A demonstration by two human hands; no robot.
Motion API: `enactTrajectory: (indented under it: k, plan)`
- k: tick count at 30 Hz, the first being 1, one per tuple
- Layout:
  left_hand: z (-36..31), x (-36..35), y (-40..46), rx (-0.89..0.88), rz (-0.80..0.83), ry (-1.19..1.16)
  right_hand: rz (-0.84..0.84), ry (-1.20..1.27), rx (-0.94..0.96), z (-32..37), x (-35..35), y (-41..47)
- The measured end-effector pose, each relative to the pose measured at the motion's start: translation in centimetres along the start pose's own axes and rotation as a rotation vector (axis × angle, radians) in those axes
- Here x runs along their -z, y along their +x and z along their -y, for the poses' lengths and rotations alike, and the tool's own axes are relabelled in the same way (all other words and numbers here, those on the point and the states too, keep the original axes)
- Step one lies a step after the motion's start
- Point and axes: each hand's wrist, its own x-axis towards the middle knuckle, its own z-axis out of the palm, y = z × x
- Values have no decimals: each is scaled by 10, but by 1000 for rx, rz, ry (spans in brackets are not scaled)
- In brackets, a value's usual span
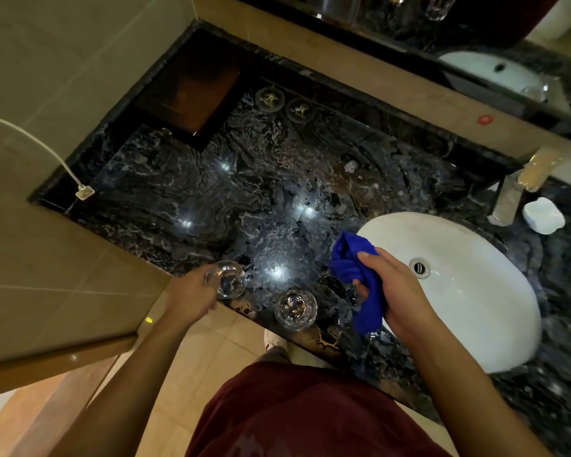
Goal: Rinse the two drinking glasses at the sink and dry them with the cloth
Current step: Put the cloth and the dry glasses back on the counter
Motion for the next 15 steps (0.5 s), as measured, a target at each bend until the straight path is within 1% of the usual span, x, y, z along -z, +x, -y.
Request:
enactTrajectory:
  k: [4,7,8,10,11,13,15]
  plan:
    - [-3,3,-3,-21,38,-27,-19,13,-7,-2,4,-4]
    - [-6,9,-4,-17,30,-26,-33,20,3,-1,9,-7]
    - [-8,13,-5,-16,9,-22,-35,19,6,0,10,-9]
    - [-14,23,-9,-50,-91,-17,-35,41,4,2,12,-12]
    - [-18,29,-13,-81,-151,-6,-39,94,-6,2,12,-13]
    - [-30,41,-23,-139,-241,22,-25,278,-28,3,13,-17]
    - [-45,48,-30,-194,-297,34,-4,377,-15,6,15,-20]
